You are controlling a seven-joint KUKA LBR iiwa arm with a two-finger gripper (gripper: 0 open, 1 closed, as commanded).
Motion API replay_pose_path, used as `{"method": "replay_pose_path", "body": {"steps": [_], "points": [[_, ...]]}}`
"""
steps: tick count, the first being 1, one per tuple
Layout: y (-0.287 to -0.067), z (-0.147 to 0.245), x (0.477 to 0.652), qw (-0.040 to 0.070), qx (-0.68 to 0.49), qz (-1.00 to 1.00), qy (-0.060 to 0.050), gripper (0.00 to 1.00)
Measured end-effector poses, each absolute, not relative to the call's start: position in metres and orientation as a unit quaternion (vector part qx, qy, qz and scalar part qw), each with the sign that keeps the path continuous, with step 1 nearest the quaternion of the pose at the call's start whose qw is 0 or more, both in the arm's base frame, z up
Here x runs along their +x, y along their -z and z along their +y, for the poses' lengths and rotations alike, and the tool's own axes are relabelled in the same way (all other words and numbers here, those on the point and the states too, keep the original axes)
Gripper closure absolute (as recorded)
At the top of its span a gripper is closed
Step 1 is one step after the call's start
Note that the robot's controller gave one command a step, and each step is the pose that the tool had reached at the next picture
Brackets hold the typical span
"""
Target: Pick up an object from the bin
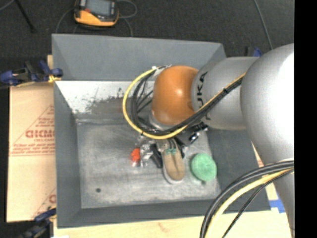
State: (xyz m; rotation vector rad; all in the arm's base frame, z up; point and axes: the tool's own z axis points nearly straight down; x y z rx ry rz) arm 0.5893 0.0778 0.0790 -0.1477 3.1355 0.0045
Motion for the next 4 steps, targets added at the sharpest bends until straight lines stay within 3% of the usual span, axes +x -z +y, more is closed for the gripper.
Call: {"method": "replay_pose_path", "body": {"steps": [1, 4], "points": [[-0.087, 0.077, 0.587, 0.0, -0.047, 0.999, -0.001, 1.0], [-0.15, 0.076, 0.588, 0.002, -0.046, 0.999, 0.0, 1.0]]}}
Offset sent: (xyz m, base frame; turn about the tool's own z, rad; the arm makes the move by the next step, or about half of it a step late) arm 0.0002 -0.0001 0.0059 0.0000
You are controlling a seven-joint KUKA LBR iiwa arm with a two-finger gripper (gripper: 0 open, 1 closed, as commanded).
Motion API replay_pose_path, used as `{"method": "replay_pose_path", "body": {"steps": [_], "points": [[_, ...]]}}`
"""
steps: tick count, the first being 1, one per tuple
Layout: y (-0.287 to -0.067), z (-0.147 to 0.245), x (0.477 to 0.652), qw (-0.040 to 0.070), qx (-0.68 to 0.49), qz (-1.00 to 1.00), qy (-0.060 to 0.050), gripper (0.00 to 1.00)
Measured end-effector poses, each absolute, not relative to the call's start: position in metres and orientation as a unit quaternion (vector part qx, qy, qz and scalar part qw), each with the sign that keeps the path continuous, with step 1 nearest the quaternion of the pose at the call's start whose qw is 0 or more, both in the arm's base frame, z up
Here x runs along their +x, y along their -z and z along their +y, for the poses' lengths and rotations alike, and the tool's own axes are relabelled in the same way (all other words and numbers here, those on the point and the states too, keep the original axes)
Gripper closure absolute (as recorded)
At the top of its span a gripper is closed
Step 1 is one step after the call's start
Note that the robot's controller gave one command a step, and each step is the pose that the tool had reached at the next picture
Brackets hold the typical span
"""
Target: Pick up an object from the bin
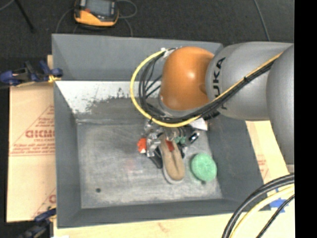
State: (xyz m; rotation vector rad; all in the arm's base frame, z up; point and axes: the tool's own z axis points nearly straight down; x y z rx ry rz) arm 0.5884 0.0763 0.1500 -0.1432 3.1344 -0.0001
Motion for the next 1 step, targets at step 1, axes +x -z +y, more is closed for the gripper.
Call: {"method": "replay_pose_path", "body": {"steps": [1], "points": [[-0.1615, 0.0763, 0.5894, 0.004, -0.045, 0.999, 0.0, 1.0]]}}
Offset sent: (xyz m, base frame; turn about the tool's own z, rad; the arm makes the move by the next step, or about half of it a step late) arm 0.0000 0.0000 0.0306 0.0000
